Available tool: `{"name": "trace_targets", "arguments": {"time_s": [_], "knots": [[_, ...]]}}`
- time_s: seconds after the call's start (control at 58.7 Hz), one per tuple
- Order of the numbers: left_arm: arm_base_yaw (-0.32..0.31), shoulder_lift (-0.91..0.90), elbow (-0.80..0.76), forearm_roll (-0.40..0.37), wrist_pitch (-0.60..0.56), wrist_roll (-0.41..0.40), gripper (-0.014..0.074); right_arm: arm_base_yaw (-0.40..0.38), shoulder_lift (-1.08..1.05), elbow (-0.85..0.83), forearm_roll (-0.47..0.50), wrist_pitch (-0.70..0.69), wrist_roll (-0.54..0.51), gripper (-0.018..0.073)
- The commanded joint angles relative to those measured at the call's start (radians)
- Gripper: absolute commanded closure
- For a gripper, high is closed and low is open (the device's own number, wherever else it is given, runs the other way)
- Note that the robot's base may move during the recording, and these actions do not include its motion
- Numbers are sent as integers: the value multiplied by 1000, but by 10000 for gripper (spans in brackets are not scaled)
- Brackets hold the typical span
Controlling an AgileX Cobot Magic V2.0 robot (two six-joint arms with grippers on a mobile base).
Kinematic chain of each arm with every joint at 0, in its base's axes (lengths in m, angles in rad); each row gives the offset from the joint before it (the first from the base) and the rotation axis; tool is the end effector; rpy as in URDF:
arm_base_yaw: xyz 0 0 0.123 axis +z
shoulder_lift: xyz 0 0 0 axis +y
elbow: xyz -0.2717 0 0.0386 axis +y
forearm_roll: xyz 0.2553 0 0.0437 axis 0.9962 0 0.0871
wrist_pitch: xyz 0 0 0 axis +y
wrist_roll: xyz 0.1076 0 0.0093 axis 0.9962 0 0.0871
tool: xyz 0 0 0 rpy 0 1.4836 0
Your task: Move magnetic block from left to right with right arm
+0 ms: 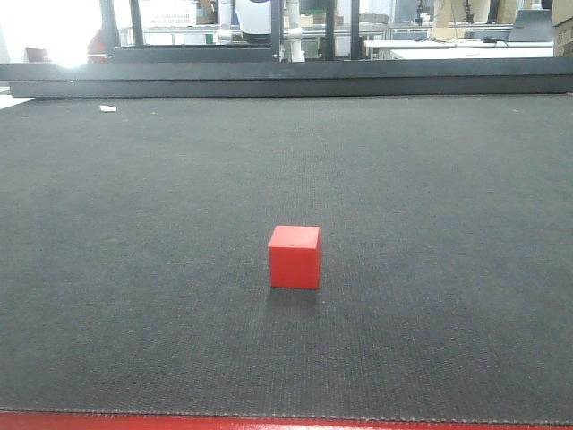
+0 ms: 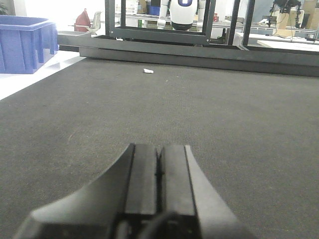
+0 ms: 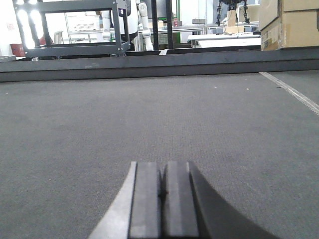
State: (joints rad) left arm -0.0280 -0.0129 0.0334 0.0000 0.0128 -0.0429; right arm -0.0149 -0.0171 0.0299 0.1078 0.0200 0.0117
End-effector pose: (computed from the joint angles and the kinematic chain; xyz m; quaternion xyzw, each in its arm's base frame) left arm 0.0918 -0.0026 0.2023 -0.0051 0.6878 -0.0257 0.7254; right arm 0.0914 -0.0011 0.2032 0.0454 0.6861 0.0387 0.7251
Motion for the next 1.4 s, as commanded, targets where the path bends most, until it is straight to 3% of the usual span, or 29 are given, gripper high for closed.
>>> {"name": "trace_targets", "arguments": {"time_s": [0.0,0.835,1.056,1.176,1.38], "knots": [[0,-14,8,0,-88,-4,713,0,-12,-4,-3,-84,-5,505],[0,-14,8,0,-88,-4,713,0,-12,-5,-1,-85,-4,505],[0,-14,8,0,-88,-4,713,0,-12,-58,96,-87,-5,505],[0,-14,8,0,-88,-4,713,0,-6,-116,96,-43,-5,505],[0,-14,8,0,-88,-4,713,0,86,-238,95,146,-12,505]]}}
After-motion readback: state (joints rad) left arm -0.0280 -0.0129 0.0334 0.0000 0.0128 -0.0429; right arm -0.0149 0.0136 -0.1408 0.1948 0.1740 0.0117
